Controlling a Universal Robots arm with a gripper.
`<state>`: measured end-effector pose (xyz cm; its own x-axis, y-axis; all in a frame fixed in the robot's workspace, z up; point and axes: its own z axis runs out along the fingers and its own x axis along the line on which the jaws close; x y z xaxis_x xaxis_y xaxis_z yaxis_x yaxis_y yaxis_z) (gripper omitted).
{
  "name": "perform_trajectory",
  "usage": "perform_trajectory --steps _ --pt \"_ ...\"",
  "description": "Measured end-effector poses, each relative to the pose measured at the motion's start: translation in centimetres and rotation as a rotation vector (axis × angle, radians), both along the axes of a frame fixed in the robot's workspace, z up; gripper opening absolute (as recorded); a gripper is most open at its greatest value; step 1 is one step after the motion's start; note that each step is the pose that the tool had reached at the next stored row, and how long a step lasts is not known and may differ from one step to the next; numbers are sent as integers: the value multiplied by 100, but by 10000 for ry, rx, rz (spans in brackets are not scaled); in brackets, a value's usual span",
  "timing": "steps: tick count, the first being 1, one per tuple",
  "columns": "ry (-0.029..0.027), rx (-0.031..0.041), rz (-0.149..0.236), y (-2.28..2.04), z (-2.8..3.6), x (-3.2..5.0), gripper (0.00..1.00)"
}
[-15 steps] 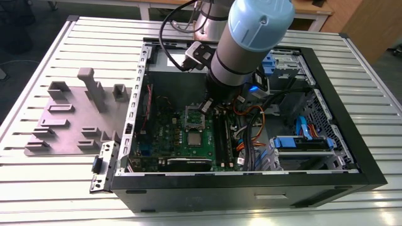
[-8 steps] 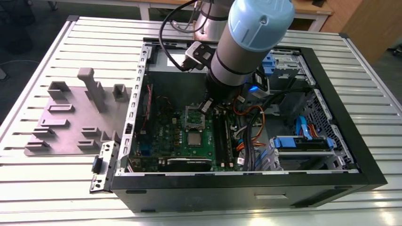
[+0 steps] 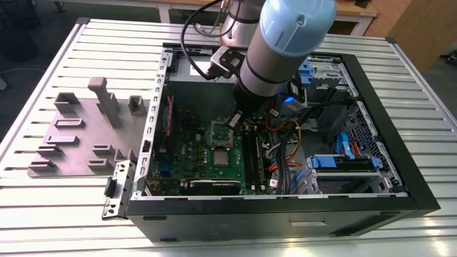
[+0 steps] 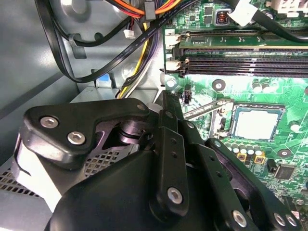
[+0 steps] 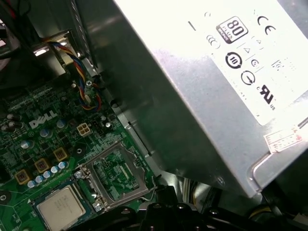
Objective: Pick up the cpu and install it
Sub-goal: 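Close the cpu cover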
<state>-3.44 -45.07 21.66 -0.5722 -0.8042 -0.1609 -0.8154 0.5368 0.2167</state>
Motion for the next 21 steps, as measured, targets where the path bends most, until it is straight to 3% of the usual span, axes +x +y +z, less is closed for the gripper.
perform_trajectory --steps 4,11,21 --pt "-1 -38 2 -1 20 -2 11" --pt "0 -227 0 -3 55 -16 11" --pt "0 -411 0 -3 134 -37 11"
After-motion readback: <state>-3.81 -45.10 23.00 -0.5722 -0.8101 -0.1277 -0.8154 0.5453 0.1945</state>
